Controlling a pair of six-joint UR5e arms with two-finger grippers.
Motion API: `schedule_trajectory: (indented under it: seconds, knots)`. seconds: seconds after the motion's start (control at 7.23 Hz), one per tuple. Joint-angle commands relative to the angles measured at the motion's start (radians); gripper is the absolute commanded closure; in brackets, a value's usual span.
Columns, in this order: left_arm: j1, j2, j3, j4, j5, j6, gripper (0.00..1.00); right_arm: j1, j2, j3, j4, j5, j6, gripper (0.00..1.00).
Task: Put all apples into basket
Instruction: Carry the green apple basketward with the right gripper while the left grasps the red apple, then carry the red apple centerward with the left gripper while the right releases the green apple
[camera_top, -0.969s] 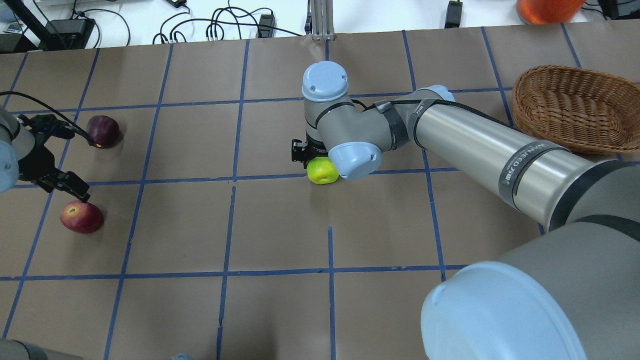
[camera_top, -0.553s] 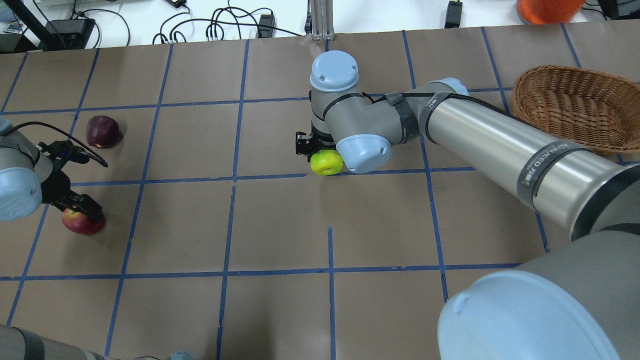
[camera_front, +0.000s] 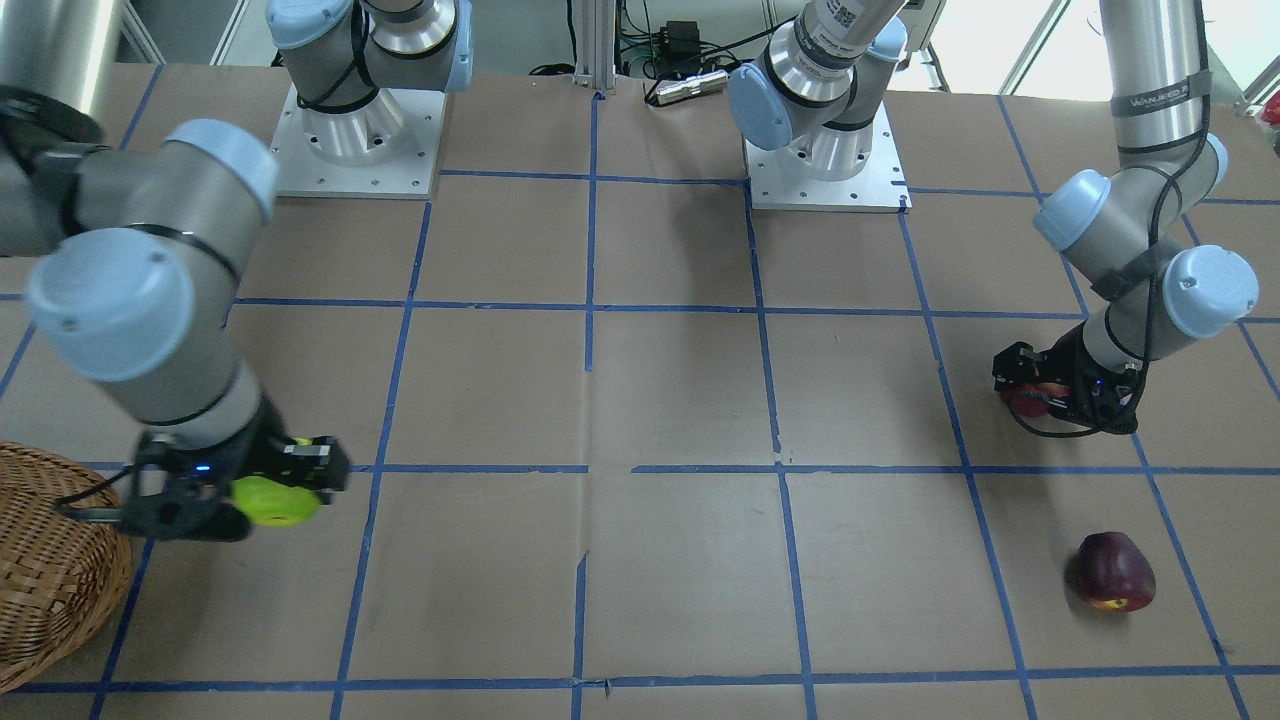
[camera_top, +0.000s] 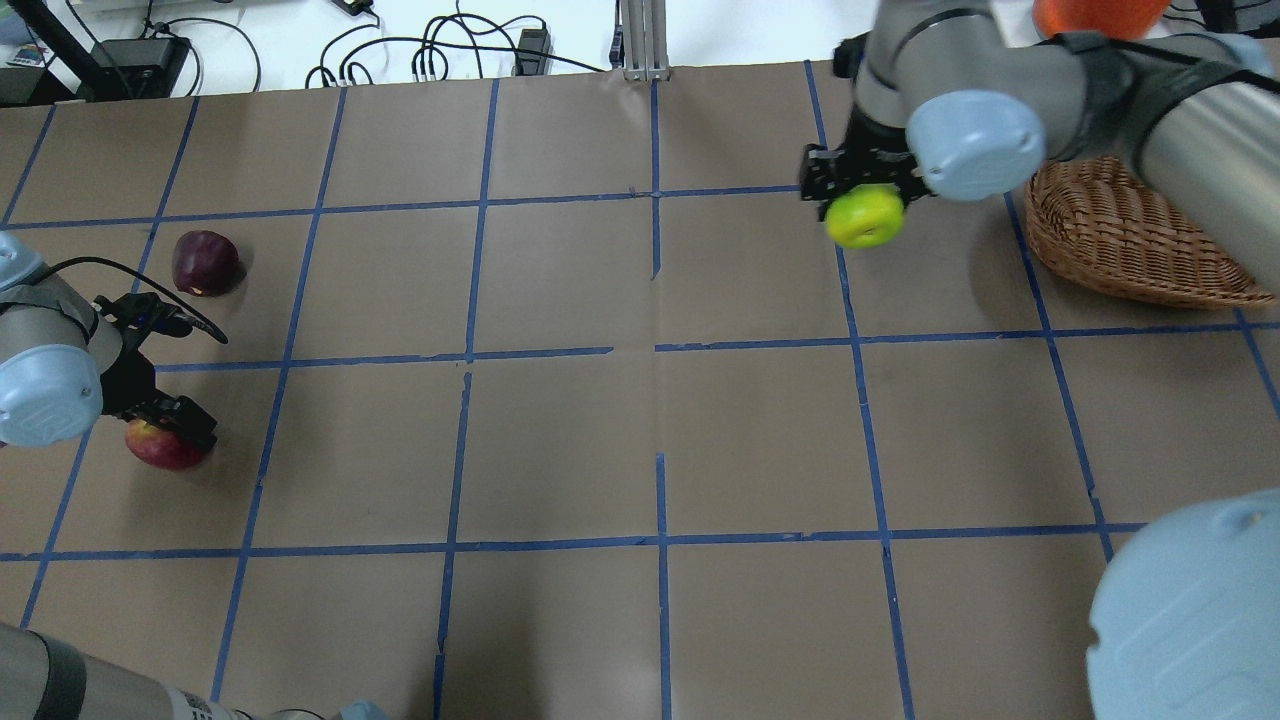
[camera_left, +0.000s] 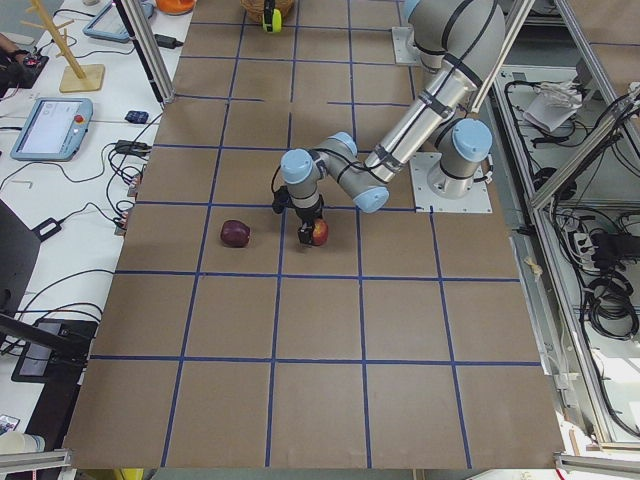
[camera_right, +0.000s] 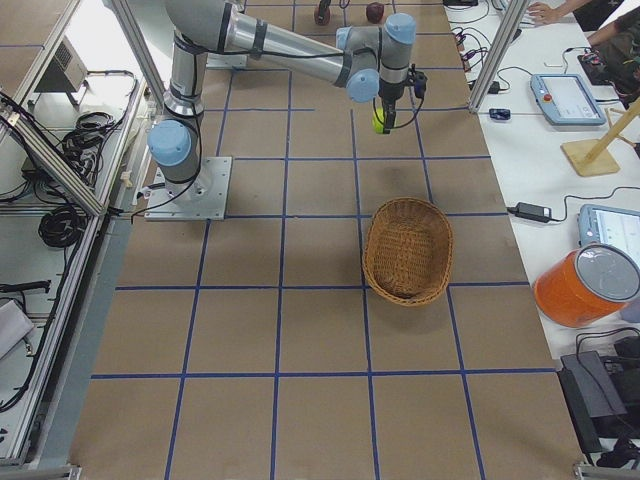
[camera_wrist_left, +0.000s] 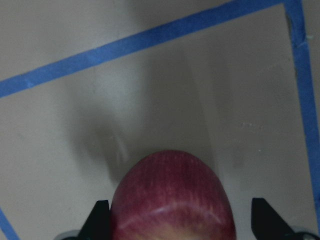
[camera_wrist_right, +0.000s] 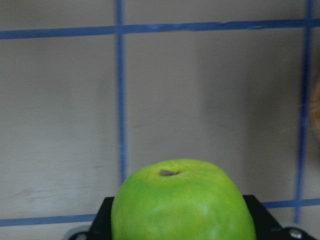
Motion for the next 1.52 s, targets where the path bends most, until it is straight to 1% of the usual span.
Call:
schedule_trajectory:
  seconds: [0.0, 0.14, 0.28, 0.42, 0.55, 0.69, 0.83, 0.97, 1.11, 1.25, 1.38]
  knots:
    - [-0.044, 0.040, 0.035, -0.027, -0.030, -0.121, 0.65, -0.331, 0.027, -0.059, -0.035, -0.022, -0.414, 1.00]
    - [-0.114, 0.063, 0.097, -0.157, -0.038, -0.262, 0.65, -0.404, 0.111, -0.118, -0.054, -0.020, -0.525, 1.00]
    - [-0.212, 0.079, 0.186, -0.299, -0.055, -0.453, 0.66, -0.449, 0.186, -0.157, -0.140, -0.023, -0.614, 1.00]
    - [-0.310, 0.062, 0.270, -0.372, -0.061, -0.636, 0.66, -0.454, 0.237, -0.177, -0.176, -0.028, -0.650, 1.00]
    - [-0.400, 0.044, 0.317, -0.376, -0.104, -0.829, 0.66, -0.455, 0.245, -0.161, -0.180, -0.022, -0.653, 0.46]
    - [-0.467, 0.030, 0.331, -0.367, -0.197, -1.021, 0.69, -0.458, 0.252, -0.160, -0.178, -0.016, -0.647, 0.00]
    - [-0.527, 0.007, 0.336, -0.354, -0.216, -1.149, 0.73, -0.458, 0.258, -0.173, -0.172, -0.036, -0.637, 0.00]
    - [-0.609, -0.028, 0.333, -0.272, -0.259, -1.282, 0.74, -0.451, 0.232, -0.183, -0.160, -0.040, -0.637, 0.00]
    - [-0.707, -0.082, 0.333, -0.127, -0.297, -1.435, 0.73, -0.434, 0.186, -0.200, -0.123, -0.052, -0.637, 0.00]
    - [-0.798, -0.149, 0.342, 0.014, -0.352, -1.505, 0.72, -0.368, 0.155, -0.208, -0.056, -0.054, -0.611, 0.00]
    - [-0.875, -0.211, 0.346, 0.034, -0.351, -1.530, 0.71, -0.305, 0.111, -0.208, 0.005, -0.054, -0.532, 0.00]
